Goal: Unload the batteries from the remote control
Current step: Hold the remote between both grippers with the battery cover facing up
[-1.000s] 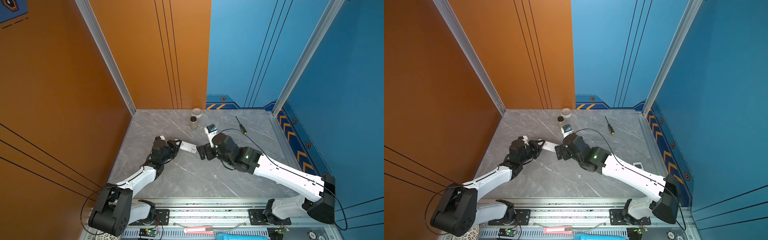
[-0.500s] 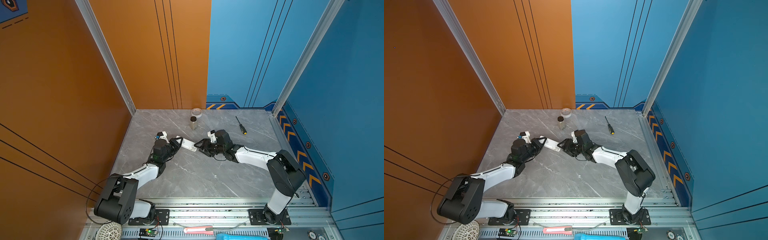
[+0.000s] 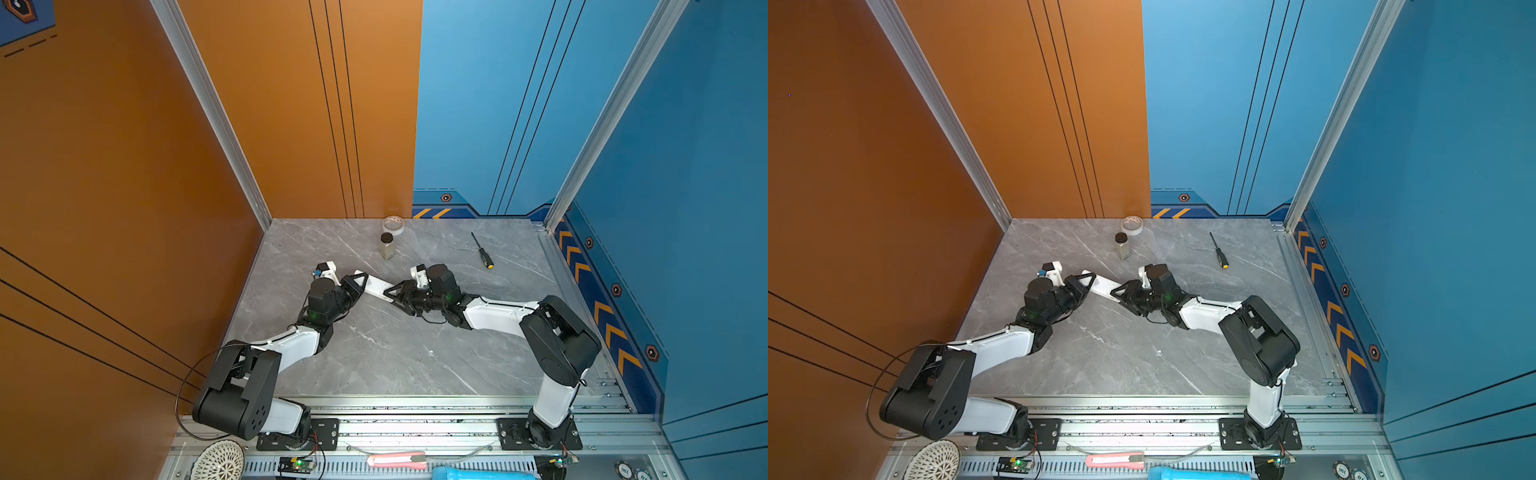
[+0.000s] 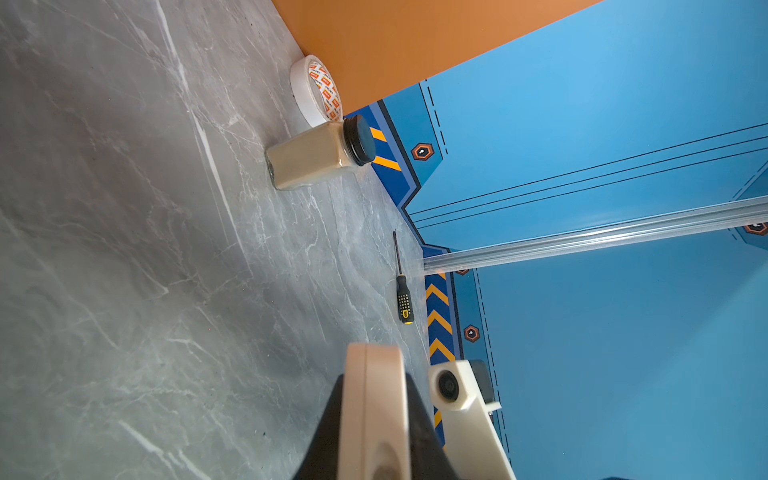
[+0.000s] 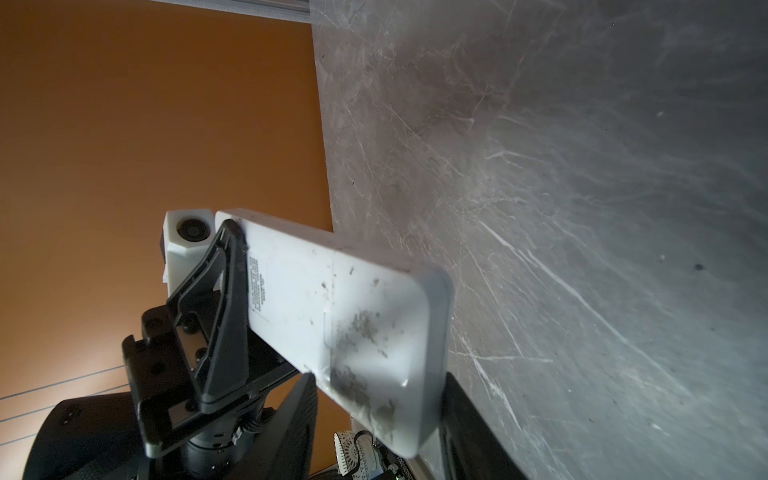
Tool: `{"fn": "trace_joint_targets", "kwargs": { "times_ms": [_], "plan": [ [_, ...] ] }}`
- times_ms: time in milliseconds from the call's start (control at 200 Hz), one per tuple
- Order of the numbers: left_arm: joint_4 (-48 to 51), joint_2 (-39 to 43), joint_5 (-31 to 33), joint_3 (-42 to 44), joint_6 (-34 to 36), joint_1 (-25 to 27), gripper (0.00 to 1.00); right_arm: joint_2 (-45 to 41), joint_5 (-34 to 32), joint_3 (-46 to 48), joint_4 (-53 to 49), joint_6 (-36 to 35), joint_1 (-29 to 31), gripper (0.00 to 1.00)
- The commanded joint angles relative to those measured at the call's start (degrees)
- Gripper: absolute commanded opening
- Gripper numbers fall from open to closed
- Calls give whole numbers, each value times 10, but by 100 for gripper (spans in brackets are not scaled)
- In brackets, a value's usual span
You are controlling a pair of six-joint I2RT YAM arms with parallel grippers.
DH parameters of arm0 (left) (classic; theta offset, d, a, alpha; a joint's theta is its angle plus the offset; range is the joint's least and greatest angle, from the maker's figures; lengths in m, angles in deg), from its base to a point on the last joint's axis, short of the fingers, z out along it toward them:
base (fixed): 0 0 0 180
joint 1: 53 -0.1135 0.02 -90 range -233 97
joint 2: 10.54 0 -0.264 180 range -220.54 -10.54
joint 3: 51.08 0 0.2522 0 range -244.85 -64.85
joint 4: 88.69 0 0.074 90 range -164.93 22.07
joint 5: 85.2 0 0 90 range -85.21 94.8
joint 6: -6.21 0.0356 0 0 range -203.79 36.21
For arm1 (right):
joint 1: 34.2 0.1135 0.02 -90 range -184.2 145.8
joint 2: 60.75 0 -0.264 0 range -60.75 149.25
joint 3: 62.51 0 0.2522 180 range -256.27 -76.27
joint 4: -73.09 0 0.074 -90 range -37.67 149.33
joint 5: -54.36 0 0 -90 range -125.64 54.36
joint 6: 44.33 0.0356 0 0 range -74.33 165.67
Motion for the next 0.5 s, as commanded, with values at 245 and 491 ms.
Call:
{"fn": "trace_joint_targets", "kwargs": {
  "times_ms": [245, 491],
  "plan": [
    [-48, -9, -28, -12, -5, 3, 0, 0, -3, 2, 16, -7, 4, 29],
    [-58, -14, -33, -10, -6, 5, 0, -17, -14, 25, -6, -22, -3, 17]
  ]
}}
